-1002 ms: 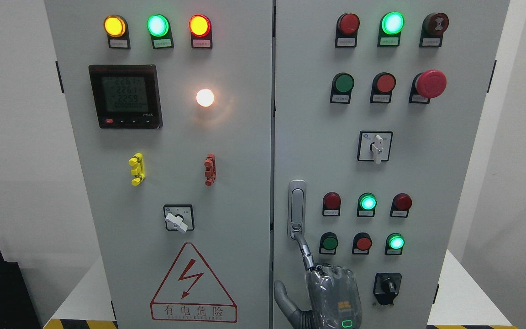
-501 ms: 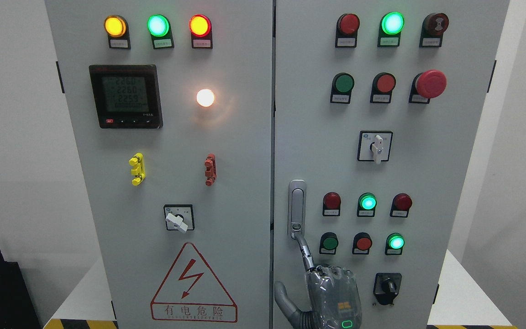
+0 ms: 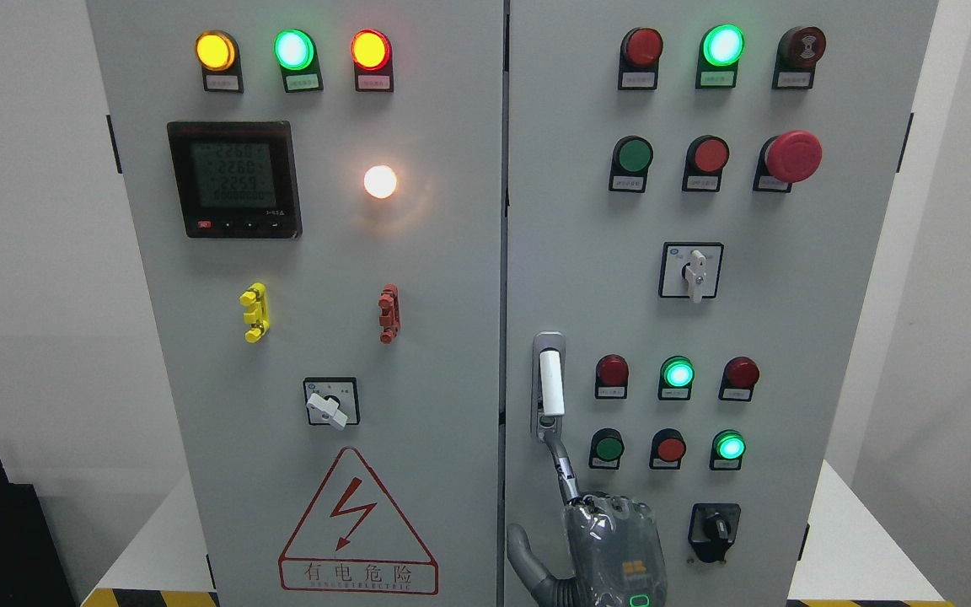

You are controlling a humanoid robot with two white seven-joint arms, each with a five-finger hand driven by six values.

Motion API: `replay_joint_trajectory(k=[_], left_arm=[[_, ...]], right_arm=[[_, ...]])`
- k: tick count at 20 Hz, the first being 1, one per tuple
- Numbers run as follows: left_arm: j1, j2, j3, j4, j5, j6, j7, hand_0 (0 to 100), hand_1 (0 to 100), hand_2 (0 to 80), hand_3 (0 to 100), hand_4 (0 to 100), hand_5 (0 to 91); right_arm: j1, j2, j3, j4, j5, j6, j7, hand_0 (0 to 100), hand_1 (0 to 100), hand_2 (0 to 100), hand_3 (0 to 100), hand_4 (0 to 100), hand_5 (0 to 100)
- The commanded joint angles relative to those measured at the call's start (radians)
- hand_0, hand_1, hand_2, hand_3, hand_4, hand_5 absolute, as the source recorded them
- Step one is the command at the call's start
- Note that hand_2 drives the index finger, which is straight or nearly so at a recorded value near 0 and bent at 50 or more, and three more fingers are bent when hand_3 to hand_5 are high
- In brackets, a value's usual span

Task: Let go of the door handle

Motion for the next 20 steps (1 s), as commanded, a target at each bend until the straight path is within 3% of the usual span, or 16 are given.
replay_joint_trajectory(k=[1, 20], left_arm=[[-0.031, 0.000, -0.011, -0.008, 0.000, 0.001, 0.000, 12, 39, 0.0, 0, 0, 0.0], [-0.031, 0.000, -0.011, -0.009, 0.000, 0.001, 0.000, 12, 39, 0.0, 0, 0, 0.0]], right_arm=[[0.000, -0.001, 0.002, 0.003, 0.000, 0.002, 0.006, 40, 36, 2, 100, 100, 100], [-0.007, -0.004, 0.003, -0.013, -0.004, -0.009, -0.046, 40, 36, 2, 100, 100, 100]])
